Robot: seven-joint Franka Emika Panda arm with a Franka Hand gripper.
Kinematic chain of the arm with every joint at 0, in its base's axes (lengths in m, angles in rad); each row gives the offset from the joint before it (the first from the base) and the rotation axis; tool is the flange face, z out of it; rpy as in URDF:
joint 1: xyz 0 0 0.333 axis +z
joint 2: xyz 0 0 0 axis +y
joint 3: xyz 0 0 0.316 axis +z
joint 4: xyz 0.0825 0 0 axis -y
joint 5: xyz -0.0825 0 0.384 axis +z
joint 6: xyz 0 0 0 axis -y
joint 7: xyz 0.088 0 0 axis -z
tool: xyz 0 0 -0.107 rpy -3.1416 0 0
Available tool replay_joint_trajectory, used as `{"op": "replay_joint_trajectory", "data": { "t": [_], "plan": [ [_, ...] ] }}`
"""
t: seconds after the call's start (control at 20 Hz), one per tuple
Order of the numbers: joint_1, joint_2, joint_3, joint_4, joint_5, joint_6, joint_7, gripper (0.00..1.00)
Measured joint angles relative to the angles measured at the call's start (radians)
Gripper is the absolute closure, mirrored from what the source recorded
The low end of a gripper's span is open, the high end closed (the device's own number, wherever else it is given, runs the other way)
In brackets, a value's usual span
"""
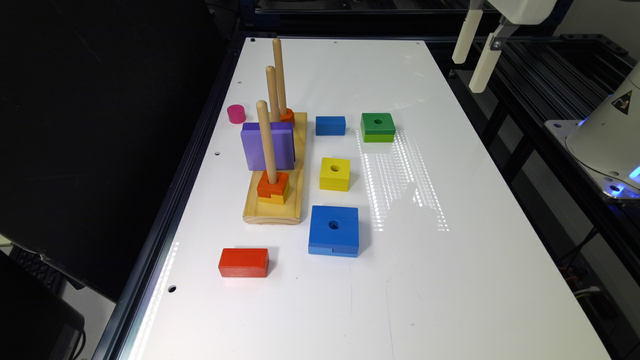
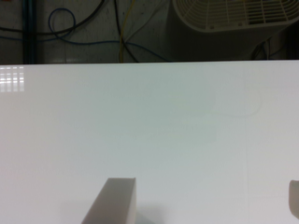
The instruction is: Pick up yellow block.
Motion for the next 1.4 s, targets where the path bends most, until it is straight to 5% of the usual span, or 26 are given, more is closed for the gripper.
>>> {"op": "replay_joint_trajectory", "data": {
  "t": [1.05, 1.1, 1.4],
  "plan": [
    [0.000, 0.000, 0.000, 0.000, 0.0000, 0.000, 0.000, 0.00],
    [0.021, 0.005, 0.026, 0.017, 0.0182, 0.006, 0.021, 0.00],
    [0.019, 0.024, 0.055, 0.028, 0.0359, 0.020, 0.037, 0.00]
  ]
}}
